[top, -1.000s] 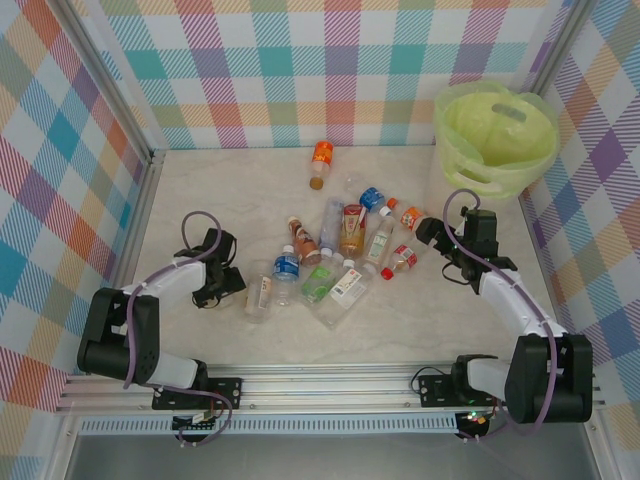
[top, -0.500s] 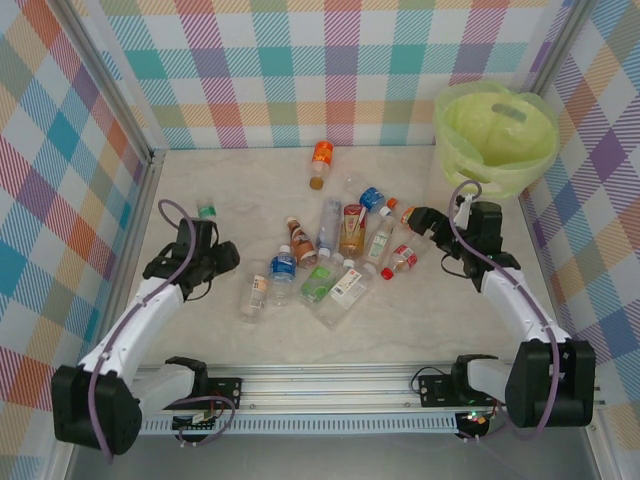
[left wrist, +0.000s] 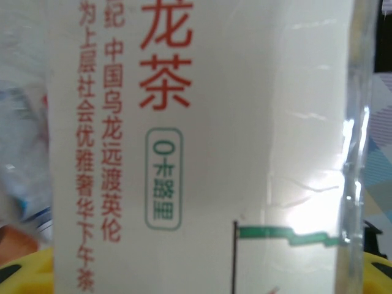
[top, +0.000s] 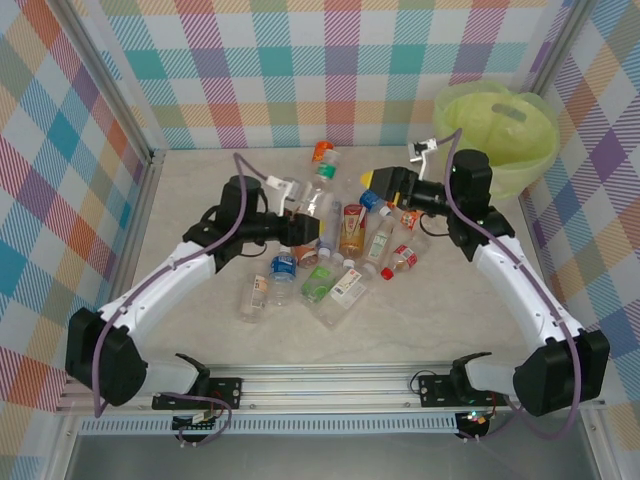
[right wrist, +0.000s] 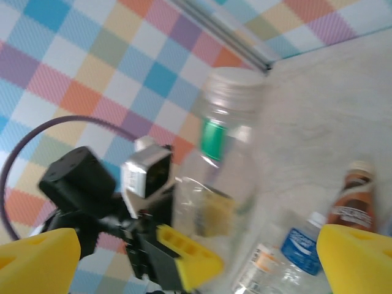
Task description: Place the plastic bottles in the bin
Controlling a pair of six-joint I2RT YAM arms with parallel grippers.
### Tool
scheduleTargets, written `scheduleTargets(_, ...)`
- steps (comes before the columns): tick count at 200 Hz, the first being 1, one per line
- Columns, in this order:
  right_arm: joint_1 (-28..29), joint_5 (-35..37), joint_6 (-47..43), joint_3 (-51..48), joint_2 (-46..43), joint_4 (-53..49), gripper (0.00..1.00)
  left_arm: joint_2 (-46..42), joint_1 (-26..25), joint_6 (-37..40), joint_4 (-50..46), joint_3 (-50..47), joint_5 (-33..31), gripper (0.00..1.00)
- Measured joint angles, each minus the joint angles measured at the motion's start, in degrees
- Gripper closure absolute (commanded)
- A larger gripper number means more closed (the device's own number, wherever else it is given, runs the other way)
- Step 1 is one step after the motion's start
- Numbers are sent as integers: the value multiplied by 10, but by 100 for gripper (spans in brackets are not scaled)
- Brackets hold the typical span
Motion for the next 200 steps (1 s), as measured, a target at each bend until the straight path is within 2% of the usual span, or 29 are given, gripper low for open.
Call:
scheduleTargets(34,15,18,-4,81,36,-54,6,23,-28,27,5,28,46,57)
scheduleTargets(82,24,40,-2,129,112,-106,15,37,-40,37,18,38,63,56)
scheduleTargets(153,33,44,-14,159,152,-111,56,50,-50,47,16,49,43,53)
scheduleTargets(168,35,49,-20,160,151,-111,60,50,-50,51,10,49,39,51)
scheduleTargets(177,35,52,-24,160,151,-114,64,50,-50,53,9,49,39,48)
scheduleTargets(200,35,57,-31,158,144,-119,74,50,-51,56,9,49,39,32)
